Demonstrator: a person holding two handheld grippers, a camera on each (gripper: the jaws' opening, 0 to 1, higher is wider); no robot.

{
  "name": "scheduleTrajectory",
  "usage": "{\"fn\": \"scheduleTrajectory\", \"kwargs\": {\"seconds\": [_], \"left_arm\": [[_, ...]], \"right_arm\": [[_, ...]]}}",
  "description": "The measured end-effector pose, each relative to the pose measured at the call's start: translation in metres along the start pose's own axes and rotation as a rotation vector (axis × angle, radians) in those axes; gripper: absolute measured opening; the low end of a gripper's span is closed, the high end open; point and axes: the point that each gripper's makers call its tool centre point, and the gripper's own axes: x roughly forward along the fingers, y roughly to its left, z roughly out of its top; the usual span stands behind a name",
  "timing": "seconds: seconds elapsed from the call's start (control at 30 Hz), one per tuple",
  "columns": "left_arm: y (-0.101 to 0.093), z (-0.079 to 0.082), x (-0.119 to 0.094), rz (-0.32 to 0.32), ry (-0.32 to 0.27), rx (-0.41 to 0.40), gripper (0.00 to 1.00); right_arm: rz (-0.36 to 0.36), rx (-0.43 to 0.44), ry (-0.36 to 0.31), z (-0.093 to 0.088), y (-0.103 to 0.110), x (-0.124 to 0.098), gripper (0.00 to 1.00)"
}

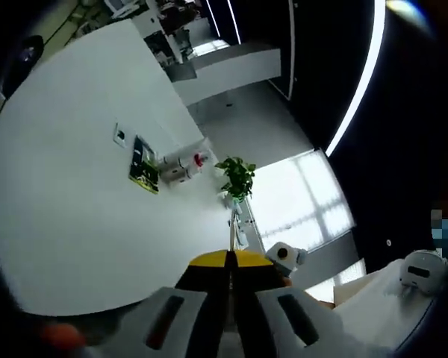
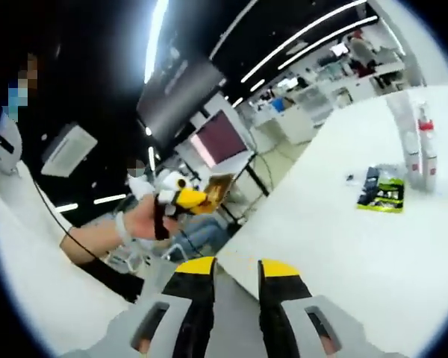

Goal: Arrange the skincare products in the storage area until every visible bottle or jar stands upright without overlapping.

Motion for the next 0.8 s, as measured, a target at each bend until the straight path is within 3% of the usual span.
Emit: {"fn": "scheduleTrajectory", "kwargs": {"seconds": [0.23, 0.37, 0.53, 0.8], "left_arm": [[0.018, 0.025, 0.014, 0.034, 0.023, 0.000, 0.00], [0.026, 0.031, 0.022, 0.050, 0.044, 0.001, 0.00], [0.040, 0.044, 0.038, 0.062, 0.066, -0.011, 0.00], [0.063, 0.065, 0.058, 0.092, 0.088, -0.025, 0.00]], "right_arm": [[-0.155, -0.170, 0.084, -0.018, -0.030, -0.016, 0.31], [-0.192, -0.209, 0.103, -0.021, -0.040, -0.021, 0.35], [-0.257, -0.259, 0.124, -0.025, -0.059, -0.025, 0.36], [-0.388, -0.437, 0.156, -0.025, -0.081, -0.024, 0.35]]}}
